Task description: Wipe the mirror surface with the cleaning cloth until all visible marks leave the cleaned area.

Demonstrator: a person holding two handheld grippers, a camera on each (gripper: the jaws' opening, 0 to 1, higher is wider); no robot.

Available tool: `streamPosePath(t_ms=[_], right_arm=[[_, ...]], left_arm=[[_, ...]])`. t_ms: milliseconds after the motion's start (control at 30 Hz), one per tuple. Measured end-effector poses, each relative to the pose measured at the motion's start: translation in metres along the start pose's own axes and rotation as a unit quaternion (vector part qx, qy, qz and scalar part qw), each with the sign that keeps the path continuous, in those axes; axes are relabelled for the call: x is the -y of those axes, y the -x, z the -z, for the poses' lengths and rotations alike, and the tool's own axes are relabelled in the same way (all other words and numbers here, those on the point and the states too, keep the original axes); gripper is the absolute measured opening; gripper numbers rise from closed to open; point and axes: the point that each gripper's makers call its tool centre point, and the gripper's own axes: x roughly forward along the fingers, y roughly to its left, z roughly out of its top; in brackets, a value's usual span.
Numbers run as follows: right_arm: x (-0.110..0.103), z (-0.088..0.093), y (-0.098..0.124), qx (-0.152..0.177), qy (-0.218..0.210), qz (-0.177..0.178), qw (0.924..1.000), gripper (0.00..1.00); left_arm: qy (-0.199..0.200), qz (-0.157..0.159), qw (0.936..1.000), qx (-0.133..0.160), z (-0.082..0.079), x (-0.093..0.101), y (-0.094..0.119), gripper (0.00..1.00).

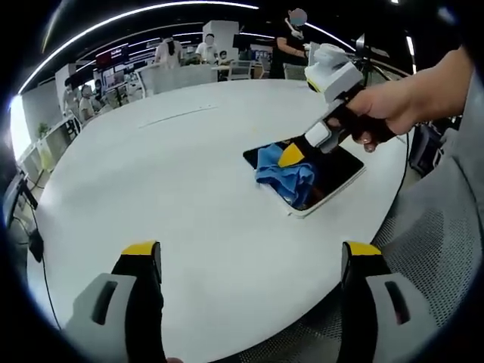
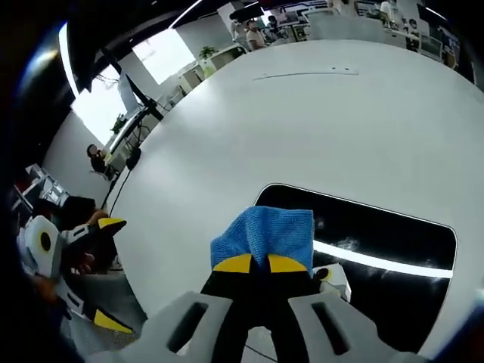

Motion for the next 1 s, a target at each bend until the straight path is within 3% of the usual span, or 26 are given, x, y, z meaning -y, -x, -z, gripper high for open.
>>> streamPosePath(t_ms=[67,533,667,733,833,1000], right_arm=[[0.006,0.002,0.002,0.001,-0.004,0.000,1.0000,0.00],[0.028,0.007,0.016,0.005,-0.001,0.013,0.9999,0.00],[0.033,0.009,0.021,0.007,-0.005,0.014,0.9999,0.00],[0.035,0.010,0.023,0.007,-0.005,0.015,0.9999,0.00],[0.040,0.011,0.025,0.007,-0.003,0.016,0.9998,0.00],[0.050,0.013,0.031,0.013,-0.016,0.024,0.9995,0.00]], left_arm=[[0.022,0.005,0.9997,0.011,-0.005,0.001,0.000,0.99],[0.031,0.006,0.9990,0.033,-0.012,0.000,-0.001,0.99],[0.037,0.019,0.9982,0.043,-0.016,0.005,-0.001,0.99],[0.049,0.050,0.9955,0.064,-0.024,0.014,-0.003,0.99],[0.064,0.059,0.9954,0.040,-0.015,0.017,-0.006,0.97],[0.070,0.066,0.9940,0.052,-0.020,0.019,-0.004,0.95]])
